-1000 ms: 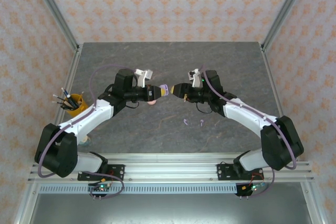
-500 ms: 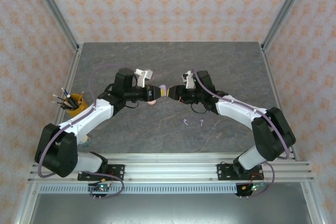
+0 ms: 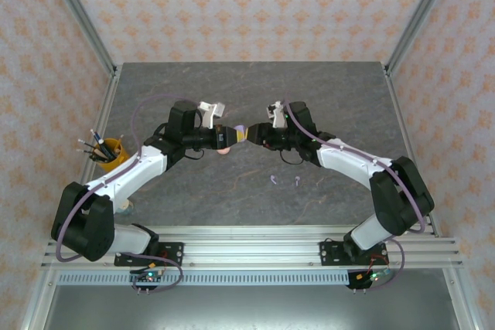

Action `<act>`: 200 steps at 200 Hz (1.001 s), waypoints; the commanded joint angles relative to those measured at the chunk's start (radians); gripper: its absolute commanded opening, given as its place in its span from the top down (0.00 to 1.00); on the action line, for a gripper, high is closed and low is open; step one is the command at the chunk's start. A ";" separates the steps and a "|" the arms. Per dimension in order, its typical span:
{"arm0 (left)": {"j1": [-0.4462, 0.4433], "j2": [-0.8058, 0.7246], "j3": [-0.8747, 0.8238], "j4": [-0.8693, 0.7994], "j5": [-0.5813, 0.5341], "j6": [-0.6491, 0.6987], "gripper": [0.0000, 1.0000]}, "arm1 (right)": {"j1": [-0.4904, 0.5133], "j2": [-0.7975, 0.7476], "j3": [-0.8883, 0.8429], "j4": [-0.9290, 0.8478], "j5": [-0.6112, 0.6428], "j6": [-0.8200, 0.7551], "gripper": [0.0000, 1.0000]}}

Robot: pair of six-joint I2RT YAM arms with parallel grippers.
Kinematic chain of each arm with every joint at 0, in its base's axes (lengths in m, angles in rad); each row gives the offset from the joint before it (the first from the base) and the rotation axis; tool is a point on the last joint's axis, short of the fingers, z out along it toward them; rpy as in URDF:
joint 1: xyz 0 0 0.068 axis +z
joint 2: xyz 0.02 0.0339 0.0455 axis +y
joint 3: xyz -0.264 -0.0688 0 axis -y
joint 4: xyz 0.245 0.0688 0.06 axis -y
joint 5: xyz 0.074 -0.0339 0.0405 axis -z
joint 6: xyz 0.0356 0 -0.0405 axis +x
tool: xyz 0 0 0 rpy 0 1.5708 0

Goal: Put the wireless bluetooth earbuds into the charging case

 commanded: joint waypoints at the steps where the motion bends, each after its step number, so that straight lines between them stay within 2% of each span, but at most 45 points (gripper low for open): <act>1: 0.000 -0.012 0.008 0.056 0.061 -0.014 0.93 | -0.018 0.002 0.012 0.092 -0.041 0.032 0.57; 26: -0.001 -0.004 0.008 0.112 0.100 -0.051 0.94 | -0.042 -0.015 -0.003 0.128 -0.082 0.049 0.59; 59: -0.001 0.011 0.033 0.164 0.150 -0.106 0.94 | -0.062 -0.039 0.010 0.086 -0.124 0.022 0.62; 95: -0.001 0.015 0.064 0.170 0.177 -0.119 0.94 | -0.065 -0.049 0.027 0.029 -0.144 -0.018 0.63; 200: -0.002 0.008 0.089 0.161 0.205 -0.126 0.94 | -0.067 -0.044 0.017 0.019 -0.166 -0.040 0.73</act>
